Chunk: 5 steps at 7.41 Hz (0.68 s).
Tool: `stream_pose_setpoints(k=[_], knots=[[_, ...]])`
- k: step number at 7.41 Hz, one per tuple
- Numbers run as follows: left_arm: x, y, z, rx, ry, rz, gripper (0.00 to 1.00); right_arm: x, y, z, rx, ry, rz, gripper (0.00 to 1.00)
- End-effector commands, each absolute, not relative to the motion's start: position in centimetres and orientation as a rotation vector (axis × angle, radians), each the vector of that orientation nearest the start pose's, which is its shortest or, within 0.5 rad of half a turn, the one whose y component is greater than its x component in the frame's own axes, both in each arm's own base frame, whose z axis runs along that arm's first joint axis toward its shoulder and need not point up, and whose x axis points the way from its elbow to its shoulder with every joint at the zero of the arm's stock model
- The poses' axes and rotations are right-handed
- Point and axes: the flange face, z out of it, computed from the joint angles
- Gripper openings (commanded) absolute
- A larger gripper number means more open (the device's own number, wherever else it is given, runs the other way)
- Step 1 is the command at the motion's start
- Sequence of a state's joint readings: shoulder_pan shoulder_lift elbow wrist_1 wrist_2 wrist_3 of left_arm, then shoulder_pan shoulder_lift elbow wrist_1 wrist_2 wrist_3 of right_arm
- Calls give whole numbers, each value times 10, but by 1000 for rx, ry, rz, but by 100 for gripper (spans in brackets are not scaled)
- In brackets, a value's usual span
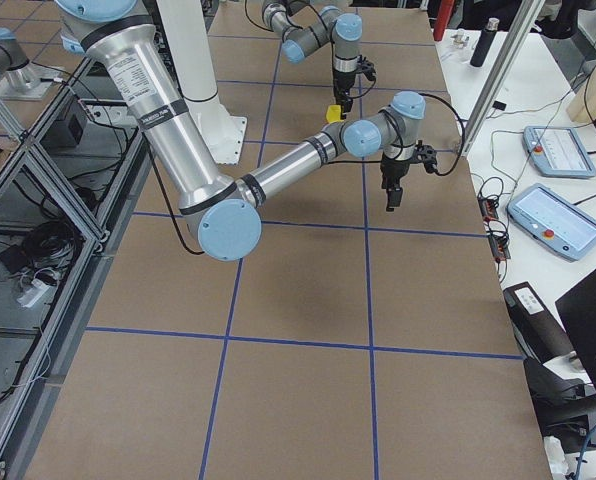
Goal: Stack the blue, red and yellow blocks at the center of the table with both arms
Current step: 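Carry the yellow cube with the left gripper above the red cube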
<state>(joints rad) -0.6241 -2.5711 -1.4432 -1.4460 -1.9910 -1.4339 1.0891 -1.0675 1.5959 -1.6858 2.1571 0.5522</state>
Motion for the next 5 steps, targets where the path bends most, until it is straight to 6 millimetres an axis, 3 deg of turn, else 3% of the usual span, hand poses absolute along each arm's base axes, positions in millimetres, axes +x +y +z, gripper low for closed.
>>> stream_pose_setpoints(k=[1, 5], knots=[[553, -508, 91, -93, 832, -296, 0, -240, -629, 374, 62, -699, -53, 99], [562, -500, 93, -92, 824, -289, 0, -241, -629, 374, 60, -700, -56, 99]])
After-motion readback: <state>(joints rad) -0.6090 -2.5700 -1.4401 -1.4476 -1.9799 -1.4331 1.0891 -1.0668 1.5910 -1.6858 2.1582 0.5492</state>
